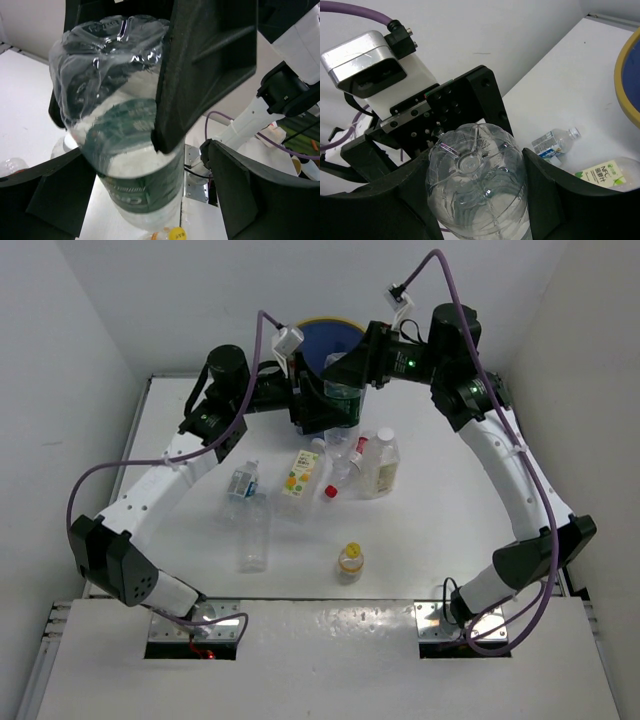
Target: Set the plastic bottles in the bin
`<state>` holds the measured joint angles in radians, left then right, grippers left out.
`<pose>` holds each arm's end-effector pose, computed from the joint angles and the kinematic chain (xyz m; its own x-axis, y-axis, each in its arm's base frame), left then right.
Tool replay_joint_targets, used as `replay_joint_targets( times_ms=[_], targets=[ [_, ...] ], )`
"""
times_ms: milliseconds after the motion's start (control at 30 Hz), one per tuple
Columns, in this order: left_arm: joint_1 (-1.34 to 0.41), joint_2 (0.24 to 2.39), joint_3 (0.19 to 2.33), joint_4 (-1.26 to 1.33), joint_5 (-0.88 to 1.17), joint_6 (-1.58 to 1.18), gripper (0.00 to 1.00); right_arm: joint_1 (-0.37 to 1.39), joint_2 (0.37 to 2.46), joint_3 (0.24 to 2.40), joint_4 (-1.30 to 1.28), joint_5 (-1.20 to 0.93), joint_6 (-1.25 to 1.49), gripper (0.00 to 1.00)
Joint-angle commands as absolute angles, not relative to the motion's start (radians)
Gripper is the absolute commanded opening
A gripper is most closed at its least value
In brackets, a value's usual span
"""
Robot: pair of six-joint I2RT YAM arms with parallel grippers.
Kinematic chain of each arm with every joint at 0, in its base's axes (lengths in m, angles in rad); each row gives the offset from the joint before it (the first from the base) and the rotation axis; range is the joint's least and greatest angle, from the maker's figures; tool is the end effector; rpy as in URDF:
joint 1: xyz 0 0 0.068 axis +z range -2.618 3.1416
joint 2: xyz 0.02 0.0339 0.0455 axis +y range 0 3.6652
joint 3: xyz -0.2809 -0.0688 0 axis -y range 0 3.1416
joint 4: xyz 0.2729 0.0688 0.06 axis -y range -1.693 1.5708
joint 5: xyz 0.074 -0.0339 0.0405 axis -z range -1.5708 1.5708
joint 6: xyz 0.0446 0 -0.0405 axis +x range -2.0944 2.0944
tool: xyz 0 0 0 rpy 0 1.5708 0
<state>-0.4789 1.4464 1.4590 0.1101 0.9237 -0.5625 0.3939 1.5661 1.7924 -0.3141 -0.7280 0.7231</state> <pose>0.3008 -0.1963 0.4680 -0.4311 -0.1385 -0.8916 0.8874 0.1139 -0.4467 0.3377 0.1725 0.5047 -0.6553 0.2626 -0.7083 -0.6201 0.3484 0.7029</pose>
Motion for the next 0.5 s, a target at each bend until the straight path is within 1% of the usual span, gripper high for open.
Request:
replay_joint_targets(
  times_ms=[0, 33, 100, 133, 233, 267, 300, 367, 400, 433, 467],
  targets=[
    [-0.512, 1.454, 1.508, 0.201, 0.937, -0.580, 0.94, 0.403, 1.574, 1.830, -0.259, -0.713, 0.729, 0.00],
    [-0.521, 1.465, 1.508, 0.201, 0.928, -0.580, 0.92, 0.403, 1.578, 1.836, -0.261, -0.715, 0.729, 0.00],
    [-0.522, 1.465, 1.508, 0.201, 0.907, -0.580, 0.82, 0.403, 1.578, 1.842, -0.250, -0.718, 0.741, 0.00],
    [-0.522, 1.465, 1.508, 0.192, 0.897, -0.571, 0.72, 0.406, 1.577, 1.847, -0.253, -0.718, 0.742, 0.00],
    [-0.488, 1.485, 1.499, 0.225, 0.897, -0.606, 0.45, 0.400, 1.569, 1.838, -0.250, -0.719, 0.761, 0.14],
    [-0.462, 1.496, 1.499, 0.260, 0.888, -0.647, 0.26, 0.390, 1.554, 1.830, -0.235, -0.721, 0.776, 0.32],
    [-0.447, 1.496, 1.499, 0.271, 0.888, -0.664, 0.16, 0.361, 1.549, 1.815, -0.229, -0.735, 0.785, 0.46],
    [-0.417, 1.517, 1.532, 0.272, 0.876, -0.673, 0.04, 0.304, 1.531, 1.802, -0.225, -0.733, 0.802, 0.75],
    [-0.388, 1.535, 1.575, 0.272, 0.855, -0.660, 0.02, 0.279, 1.520, 1.805, -0.225, -0.733, 0.827, 0.89],
    [-0.355, 1.564, 1.639, 0.231, 0.824, -0.626, 0.02, 0.217, 1.514, 1.815, -0.210, -0.744, 0.860, 1.00],
    [-0.354, 1.565, 1.640, 0.230, 0.824, -0.606, 0.01, 0.134, 1.514, 1.825, -0.210, -0.755, 0.879, 1.00]
  ],
)
